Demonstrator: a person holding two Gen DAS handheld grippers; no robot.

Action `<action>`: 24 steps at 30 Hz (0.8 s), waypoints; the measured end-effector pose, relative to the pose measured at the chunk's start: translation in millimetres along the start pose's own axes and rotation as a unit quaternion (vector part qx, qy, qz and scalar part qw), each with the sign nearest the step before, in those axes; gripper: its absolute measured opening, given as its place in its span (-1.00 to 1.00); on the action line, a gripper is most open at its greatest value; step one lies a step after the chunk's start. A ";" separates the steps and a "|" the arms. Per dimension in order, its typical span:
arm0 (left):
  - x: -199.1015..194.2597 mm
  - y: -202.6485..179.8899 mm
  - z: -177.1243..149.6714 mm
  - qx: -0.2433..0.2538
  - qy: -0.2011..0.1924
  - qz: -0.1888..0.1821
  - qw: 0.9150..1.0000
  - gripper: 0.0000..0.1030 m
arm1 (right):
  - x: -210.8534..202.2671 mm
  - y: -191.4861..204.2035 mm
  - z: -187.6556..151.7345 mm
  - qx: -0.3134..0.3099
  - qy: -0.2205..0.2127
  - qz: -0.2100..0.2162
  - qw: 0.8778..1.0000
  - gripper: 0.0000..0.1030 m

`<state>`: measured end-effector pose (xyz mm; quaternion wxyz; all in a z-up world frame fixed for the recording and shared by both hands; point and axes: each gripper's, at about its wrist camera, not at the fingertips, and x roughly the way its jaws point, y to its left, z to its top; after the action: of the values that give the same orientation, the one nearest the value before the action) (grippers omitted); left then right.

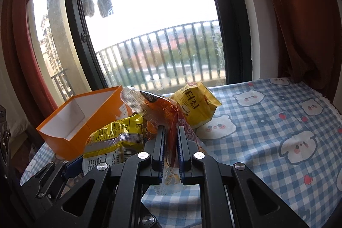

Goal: Organize snacks
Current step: 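Lift both held packets and carry them over the orange box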

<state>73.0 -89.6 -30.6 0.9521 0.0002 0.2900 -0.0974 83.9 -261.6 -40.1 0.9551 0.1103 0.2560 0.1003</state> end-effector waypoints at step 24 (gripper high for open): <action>-19.1 66.0 41.9 -0.022 -0.068 0.036 0.997 0.52 | 12.5 71.5 48.0 -0.030 -0.062 0.045 0.997 -0.75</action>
<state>92.9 -23.7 11.1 0.9722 -0.0166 0.2266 -0.0566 109.5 -197.8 13.4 0.9666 0.0986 0.1881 0.1435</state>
